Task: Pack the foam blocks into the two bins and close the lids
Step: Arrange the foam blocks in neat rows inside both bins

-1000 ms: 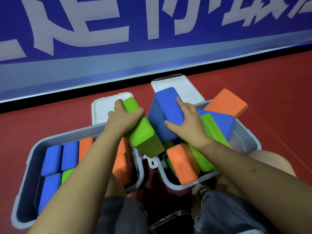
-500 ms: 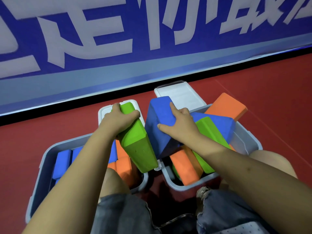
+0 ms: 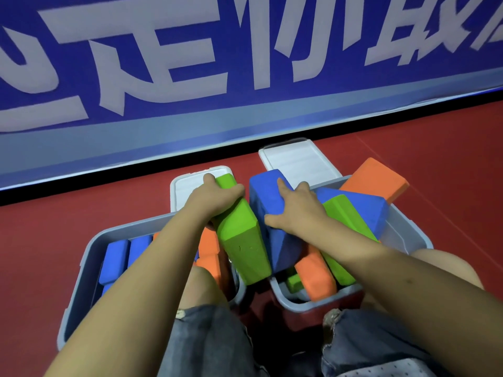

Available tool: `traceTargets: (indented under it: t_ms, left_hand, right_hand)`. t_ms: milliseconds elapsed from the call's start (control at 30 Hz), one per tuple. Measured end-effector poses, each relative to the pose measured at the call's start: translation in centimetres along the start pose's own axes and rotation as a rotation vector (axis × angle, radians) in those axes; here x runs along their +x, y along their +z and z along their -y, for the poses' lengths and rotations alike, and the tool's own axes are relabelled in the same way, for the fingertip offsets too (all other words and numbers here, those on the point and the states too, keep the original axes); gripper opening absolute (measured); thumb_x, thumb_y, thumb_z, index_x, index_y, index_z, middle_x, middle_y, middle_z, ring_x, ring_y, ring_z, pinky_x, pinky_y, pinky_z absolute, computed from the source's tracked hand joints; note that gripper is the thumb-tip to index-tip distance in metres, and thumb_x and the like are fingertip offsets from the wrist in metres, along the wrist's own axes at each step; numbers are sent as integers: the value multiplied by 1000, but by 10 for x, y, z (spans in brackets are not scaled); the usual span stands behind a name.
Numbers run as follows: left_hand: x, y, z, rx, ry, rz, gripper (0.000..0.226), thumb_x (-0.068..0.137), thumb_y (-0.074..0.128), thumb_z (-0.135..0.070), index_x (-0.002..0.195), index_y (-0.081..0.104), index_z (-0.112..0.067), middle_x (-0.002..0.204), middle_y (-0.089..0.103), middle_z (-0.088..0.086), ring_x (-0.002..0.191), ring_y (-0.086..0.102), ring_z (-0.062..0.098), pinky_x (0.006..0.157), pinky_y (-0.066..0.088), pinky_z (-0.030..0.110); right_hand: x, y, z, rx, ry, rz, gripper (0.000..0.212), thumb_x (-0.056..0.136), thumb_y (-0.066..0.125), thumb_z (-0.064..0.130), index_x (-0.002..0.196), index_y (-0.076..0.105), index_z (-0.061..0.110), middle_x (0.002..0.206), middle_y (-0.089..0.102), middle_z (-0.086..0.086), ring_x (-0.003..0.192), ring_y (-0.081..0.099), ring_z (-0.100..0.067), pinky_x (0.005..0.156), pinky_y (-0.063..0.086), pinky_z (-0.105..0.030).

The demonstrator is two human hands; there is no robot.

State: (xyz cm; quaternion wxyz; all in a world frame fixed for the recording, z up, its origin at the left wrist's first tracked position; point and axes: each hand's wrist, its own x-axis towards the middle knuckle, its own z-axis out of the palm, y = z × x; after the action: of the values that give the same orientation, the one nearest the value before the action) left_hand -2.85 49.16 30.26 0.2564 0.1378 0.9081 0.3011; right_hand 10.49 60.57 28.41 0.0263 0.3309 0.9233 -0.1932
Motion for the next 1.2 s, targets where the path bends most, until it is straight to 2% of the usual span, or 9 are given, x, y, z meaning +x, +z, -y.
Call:
traceTargets:
  t_ms: [133, 200, 333, 433, 600, 800, 933, 1033, 1200]
  left_hand:
    - [-2, 15, -2, -203, -21, 28, 71, 79, 60, -48, 135, 28, -18, 117, 50, 13, 99, 57, 34, 85, 55, 51]
    - [-8, 39, -7, -266, 0, 51, 74, 76, 61, -51, 134, 28, -18, 120, 51, 14, 101, 57, 33, 87, 54, 50]
    - [-11, 72, -22, -152, 89, 57, 81, 70, 58, -58, 134, 26, -23, 125, 50, 15, 108, 55, 36, 86, 51, 41]
    - [-5, 64, -22, -85, 96, 34, 85, 67, 56, -60, 137, 24, -24, 125, 50, 17, 109, 54, 37, 88, 52, 47]
    - [7, 45, 4, 2, 73, -73, 75, 75, 59, -54, 133, 25, -21, 124, 46, 22, 109, 53, 40, 90, 51, 48]
    - [4, 74, 22, -26, 84, 9, 70, 77, 63, -49, 131, 28, -20, 126, 47, 21, 108, 54, 36, 88, 49, 39]
    - [2, 97, 30, -85, 36, 38, 68, 77, 65, -48, 127, 30, -19, 128, 42, 20, 110, 53, 35, 92, 48, 37]
    - [3, 101, 25, -56, 45, 57, 70, 78, 64, -47, 131, 27, -20, 129, 37, 20, 107, 51, 33, 88, 47, 35]
    - [5, 114, 19, 28, 33, 149, 84, 71, 67, -56, 133, 23, -21, 131, 30, 19, 112, 52, 37, 96, 48, 42]
  right_hand:
    - [4, -24, -4, -170, -39, -64, 92, 74, 64, 52, 149, 16, 30, 127, 31, -12, 119, 37, -34, 91, 43, -44]
    - [5, -33, -19, -245, -19, -94, 92, 74, 65, 52, 149, 16, 31, 127, 31, -11, 119, 37, -33, 90, 41, -43]
    - [0, -37, -56, -166, 79, -128, 94, 75, 63, 52, 151, 11, 32, 127, 32, -11, 116, 39, -34, 89, 42, -42]
    - [-3, -33, -65, -118, 78, -154, 92, 76, 62, 51, 151, 11, 33, 128, 33, -11, 117, 39, -34, 92, 42, -42]
    - [3, -34, -66, -98, 87, -170, 90, 77, 61, 49, 151, 13, 32, 128, 35, -11, 116, 40, -34, 92, 42, -41]
    - [7, -25, -59, -45, 30, -271, 88, 76, 62, 51, 150, 18, 32, 131, 35, -8, 120, 39, -30, 93, 41, -42]
    - [8, -17, -61, 66, -15, -331, 87, 75, 65, 49, 149, 22, 33, 133, 36, -6, 122, 39, -28, 98, 40, -41]
    - [11, -8, -63, 148, -48, -346, 88, 74, 67, 48, 149, 24, 33, 134, 38, -6, 125, 40, -27, 99, 41, -43]
    - [28, 1, -68, 164, -35, -340, 87, 75, 68, 47, 149, 24, 33, 138, 36, -6, 128, 37, -26, 102, 39, -44]
